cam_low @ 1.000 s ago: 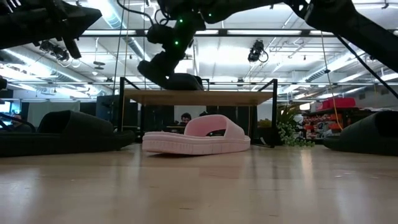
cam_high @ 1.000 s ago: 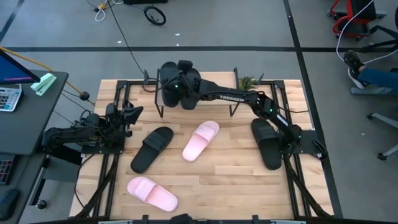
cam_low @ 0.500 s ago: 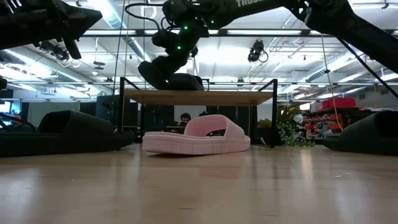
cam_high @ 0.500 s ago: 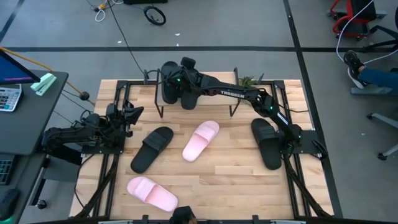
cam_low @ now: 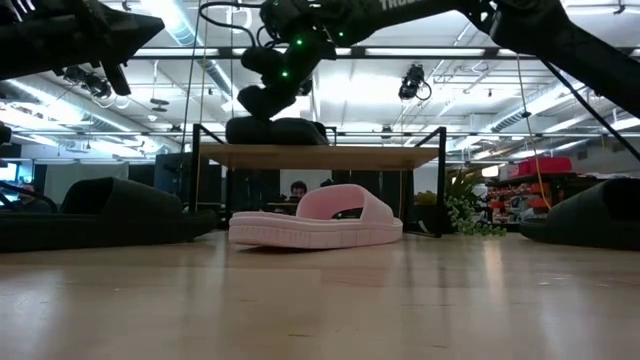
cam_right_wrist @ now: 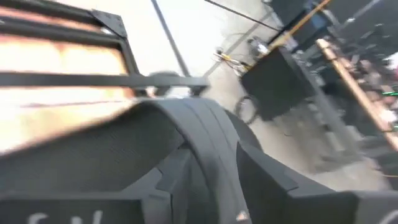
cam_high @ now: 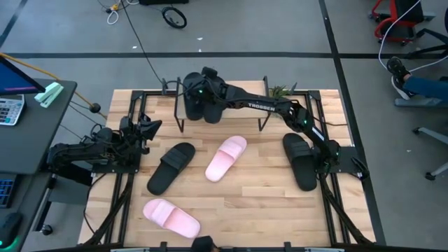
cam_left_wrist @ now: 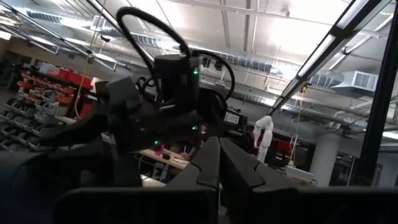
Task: Pick and place slides into the shelf
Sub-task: Put the black slipper on the shelf
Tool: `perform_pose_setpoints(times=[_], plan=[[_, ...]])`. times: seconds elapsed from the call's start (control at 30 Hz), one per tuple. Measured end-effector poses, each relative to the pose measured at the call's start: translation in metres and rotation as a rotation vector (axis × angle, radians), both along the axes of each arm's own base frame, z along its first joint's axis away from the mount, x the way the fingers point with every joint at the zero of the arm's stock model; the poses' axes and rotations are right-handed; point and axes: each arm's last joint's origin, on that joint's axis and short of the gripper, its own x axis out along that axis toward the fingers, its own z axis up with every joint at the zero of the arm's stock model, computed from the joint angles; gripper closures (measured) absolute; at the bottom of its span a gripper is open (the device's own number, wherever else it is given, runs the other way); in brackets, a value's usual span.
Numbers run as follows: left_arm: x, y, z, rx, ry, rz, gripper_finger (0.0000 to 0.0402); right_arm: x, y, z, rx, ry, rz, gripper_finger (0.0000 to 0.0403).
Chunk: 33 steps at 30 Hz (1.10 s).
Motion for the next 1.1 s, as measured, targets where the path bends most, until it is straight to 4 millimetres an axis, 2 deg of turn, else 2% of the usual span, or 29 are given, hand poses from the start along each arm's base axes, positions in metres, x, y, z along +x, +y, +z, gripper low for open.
perform_pose_setpoints(times=[0.17,0.4,0.63,0.73,0.83,0.97,1.1], plan=[[0.000,0.000,-0.001,-0.001,0.007,0.000,0.0382,0.000,0.008,-0.005,0.139,-0.018,0.052,0.0267],[0.001,0.000,-0.002,-0.054,0.005,-0.028,0.0381,-0.003,0.013,-0.002,0.159,-0.006,0.057,0.0267],[0.002,0.000,-0.004,-0.069,0.015,-0.036,0.0390,-0.009,0.049,0.026,0.141,0.003,0.132,0.0272],[0.002,0.000,-0.004,-0.089,0.014,-0.046,0.0388,-0.020,0.067,0.037,0.189,0.047,0.134,0.0272],[0.002,0.000,-0.005,-0.096,0.017,-0.049,0.0384,-0.031,0.082,0.040,0.230,0.129,0.124,0.0274],[0.002,0.000,-0.005,-0.097,0.017,-0.050,0.0389,-0.043,0.091,0.038,0.203,0.242,0.032,0.0303],[0.002,0.000,-0.005,-0.115,0.012,-0.059,0.0397,-0.064,0.087,0.035,0.204,0.395,-0.090,0.0379]])
